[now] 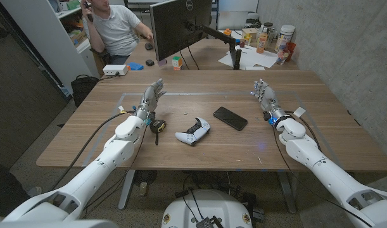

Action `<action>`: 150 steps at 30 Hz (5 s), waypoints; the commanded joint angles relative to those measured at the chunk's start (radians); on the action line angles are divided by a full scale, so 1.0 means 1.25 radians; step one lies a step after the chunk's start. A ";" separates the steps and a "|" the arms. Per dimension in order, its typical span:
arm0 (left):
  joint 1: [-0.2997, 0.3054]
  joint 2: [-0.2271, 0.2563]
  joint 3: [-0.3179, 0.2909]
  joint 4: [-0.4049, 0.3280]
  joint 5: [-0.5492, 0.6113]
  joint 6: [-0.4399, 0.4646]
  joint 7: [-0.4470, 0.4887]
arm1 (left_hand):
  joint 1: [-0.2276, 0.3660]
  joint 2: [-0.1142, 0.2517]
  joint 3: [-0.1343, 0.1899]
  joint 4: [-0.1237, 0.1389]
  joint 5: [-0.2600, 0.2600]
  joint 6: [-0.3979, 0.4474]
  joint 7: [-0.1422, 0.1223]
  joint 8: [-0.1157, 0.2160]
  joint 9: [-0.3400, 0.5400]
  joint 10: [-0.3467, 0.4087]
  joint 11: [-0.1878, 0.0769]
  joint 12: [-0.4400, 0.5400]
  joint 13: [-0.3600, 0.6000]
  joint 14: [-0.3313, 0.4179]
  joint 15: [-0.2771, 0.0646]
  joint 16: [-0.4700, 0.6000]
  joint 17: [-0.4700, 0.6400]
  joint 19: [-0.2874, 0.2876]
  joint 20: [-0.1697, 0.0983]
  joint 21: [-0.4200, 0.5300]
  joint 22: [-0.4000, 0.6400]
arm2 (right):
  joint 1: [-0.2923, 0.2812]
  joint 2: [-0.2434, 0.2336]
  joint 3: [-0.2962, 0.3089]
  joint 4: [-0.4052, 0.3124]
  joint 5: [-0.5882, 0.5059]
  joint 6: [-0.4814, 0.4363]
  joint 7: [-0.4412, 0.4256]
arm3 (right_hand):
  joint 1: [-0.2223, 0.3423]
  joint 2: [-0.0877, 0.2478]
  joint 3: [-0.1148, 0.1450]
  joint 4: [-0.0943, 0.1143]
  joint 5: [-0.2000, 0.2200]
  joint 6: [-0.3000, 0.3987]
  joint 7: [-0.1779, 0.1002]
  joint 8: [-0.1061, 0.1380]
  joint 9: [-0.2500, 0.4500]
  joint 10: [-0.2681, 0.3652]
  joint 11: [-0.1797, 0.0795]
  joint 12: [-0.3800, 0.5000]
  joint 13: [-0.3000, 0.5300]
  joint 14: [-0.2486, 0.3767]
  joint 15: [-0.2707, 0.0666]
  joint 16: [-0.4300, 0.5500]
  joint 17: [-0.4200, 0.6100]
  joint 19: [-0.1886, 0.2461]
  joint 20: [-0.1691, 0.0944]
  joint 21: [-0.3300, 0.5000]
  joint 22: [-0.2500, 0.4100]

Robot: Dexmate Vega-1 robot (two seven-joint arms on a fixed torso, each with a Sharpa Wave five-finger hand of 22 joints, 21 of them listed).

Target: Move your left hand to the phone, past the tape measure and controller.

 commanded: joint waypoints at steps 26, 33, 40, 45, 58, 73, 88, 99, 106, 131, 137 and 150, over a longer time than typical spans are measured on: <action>-0.003 0.018 0.045 -0.180 0.262 0.103 0.254 | 0.010 0.040 0.010 -0.015 -0.007 0.114 -0.057 0.031 0.005 0.127 -0.006 0.036 0.004 0.097 0.051 0.045 0.007 0.006 0.173 0.015 0.006 | -0.003 0.095 0.111 0.071 -0.083 -0.006 0.100 | 0.004 0.093 0.005 0.000 0.006 0.004 0.004 0.005 0.002 0.006 0.008 0.006 0.002 -0.004 0.002 0.003 0.002 -0.053 -0.043 0.005 0.002; -0.034 0.025 0.071 -0.218 0.324 0.189 0.280 | 0.014 0.030 0.005 -0.028 -0.011 0.120 -0.059 0.031 0.005 0.133 -0.005 0.037 0.005 0.102 0.062 0.045 0.004 0.005 0.180 0.012 0.006 | -0.002 0.103 0.117 0.076 -0.087 -0.006 0.110 | 0.003 0.093 0.005 0.000 0.006 0.007 0.004 0.006 0.002 0.007 0.008 0.006 0.002 -0.004 0.002 0.003 0.002 -0.052 -0.043 0.003 0.002; -0.077 0.039 0.119 -0.264 0.409 0.294 0.285 | 0.022 0.022 0.002 -0.043 -0.015 0.138 -0.060 0.035 0.006 0.131 -0.002 0.034 0.005 0.103 0.067 0.043 0.000 0.008 0.180 0.010 0.006 | 0.006 0.113 0.120 0.093 -0.089 0.001 0.122 | 0.004 0.093 0.005 0.000 0.006 0.008 0.004 0.006 0.002 0.009 0.009 0.007 0.002 -0.004 0.002 0.002 0.002 -0.052 -0.043 0.002 0.002; -0.105 0.046 0.163 -0.292 0.493 0.342 0.290 | 0.026 0.023 0.000 -0.049 -0.017 0.149 -0.063 0.038 0.006 0.129 0.002 0.031 0.006 0.102 0.070 0.042 -0.001 0.007 0.181 0.008 0.006 | 0.012 0.117 0.119 0.100 -0.096 0.005 0.124 | 0.004 0.093 0.005 0.000 0.006 0.009 0.005 0.006 0.002 0.009 0.009 0.007 0.002 -0.003 0.003 0.002 0.002 -0.052 -0.042 0.001 0.002; -0.146 0.049 0.241 -0.340 0.647 0.408 0.264 | 0.030 0.017 -0.006 -0.058 -0.021 0.152 -0.067 0.036 0.007 0.138 0.002 0.033 0.006 0.111 0.070 0.045 -0.002 0.003 0.181 0.003 0.006 | 0.026 0.119 0.124 0.120 -0.102 0.002 0.128 | 0.004 0.093 0.005 0.000 0.006 0.010 0.005 0.006 0.002 0.011 0.009 0.007 0.002 -0.002 0.002 0.002 0.001 -0.051 -0.040 -0.002 0.002; -0.164 0.069 0.317 -0.395 0.839 0.427 0.218 | 0.060 0.002 -0.007 -0.105 -0.031 0.167 -0.104 0.034 0.009 0.167 -0.009 0.039 0.008 0.134 0.066 0.044 -0.014 0.010 0.183 -0.006 0.006 | 0.037 0.121 0.133 0.142 -0.103 0.011 0.139 | 0.004 0.093 0.005 0.000 0.006 0.013 0.006 0.007 0.002 0.013 0.005 0.007 0.001 -0.001 0.003 0.002 0.001 -0.051 -0.038 -0.006 0.003; -0.181 0.045 0.408 -0.376 1.042 0.464 0.164 | 0.058 -0.006 -0.012 -0.113 -0.039 0.140 -0.115 0.021 0.010 0.142 -0.009 0.027 0.010 0.114 0.064 0.034 -0.013 0.002 0.184 -0.016 0.007 | 0.038 0.120 0.144 0.149 -0.099 0.022 0.146 | 0.004 0.092 0.004 0.000 0.006 0.015 0.006 0.006 0.002 0.013 0.008 0.006 0.001 0.001 0.004 0.003 0.001 -0.049 -0.037 -0.008 0.003; -0.194 0.022 0.451 -0.339 1.123 0.440 0.129 | 0.053 -0.011 -0.017 -0.115 -0.044 0.115 -0.119 0.011 0.011 0.121 -0.010 0.018 0.011 0.100 0.059 0.026 -0.010 -0.004 0.184 -0.024 0.007 | 0.022 0.112 0.148 0.118 -0.099 0.015 0.138 | 0.004 0.092 0.004 0.000 0.006 0.017 0.007 0.007 0.001 0.017 0.009 0.007 0.001 0.002 0.005 0.003 0.001 -0.048 -0.035 -0.010 0.003; -0.204 0.005 0.484 -0.293 1.166 0.438 0.105 | 0.053 -0.011 -0.019 -0.117 -0.047 0.114 -0.121 0.011 0.012 0.118 -0.012 0.017 0.011 0.099 0.054 0.025 -0.010 -0.006 0.185 -0.027 0.007 | 0.018 0.108 0.148 0.113 -0.100 0.014 0.139 | 0.004 0.092 0.004 -0.001 0.006 0.019 0.008 0.007 0.001 0.018 0.007 0.007 0.001 0.003 0.005 0.003 0.001 -0.048 -0.035 -0.012 0.003; -0.280 -0.077 0.582 -0.066 1.224 0.426 0.124 | 0.054 -0.008 -0.022 -0.129 -0.053 0.072 -0.117 0.004 0.016 0.063 -0.013 0.004 0.014 0.040 0.020 -0.003 -0.009 -0.037 0.184 -0.057 0.006 | 0.007 0.101 0.151 0.100 -0.096 0.022 0.143 | 0.003 0.090 0.002 -0.001 0.006 0.027 0.008 0.008 0.001 0.024 0.011 0.008 0.001 0.006 0.008 0.003 0.001 -0.043 -0.031 -0.015 0.003; -0.285 -0.081 0.584 -0.051 1.198 0.410 0.132 | 0.047 -0.004 -0.026 -0.122 -0.054 0.067 -0.114 0.004 0.017 0.060 -0.013 0.004 0.014 0.039 0.015 -0.003 -0.006 -0.032 0.183 -0.057 0.007 | 0.011 0.102 0.150 0.105 -0.097 0.023 0.144 | 0.003 0.090 0.001 0.000 0.006 0.027 0.009 0.008 0.001 0.025 0.012 0.008 0.001 0.006 0.009 0.003 0.001 -0.043 -0.030 -0.016 0.003; -0.294 -0.085 0.578 -0.029 1.128 0.345 0.139 | 0.024 0.001 -0.040 -0.101 -0.056 0.062 -0.110 0.007 0.020 0.054 -0.009 0.005 0.015 0.027 0.014 -0.006 -0.001 -0.022 0.183 -0.058 0.008 | 0.018 0.103 0.148 0.115 -0.096 0.023 0.149 | 0.002 0.089 -0.001 0.000 0.006 0.029 0.009 0.008 0.001 0.026 0.013 0.008 0.001 0.007 0.011 0.003 0.001 -0.041 -0.028 -0.019 0.003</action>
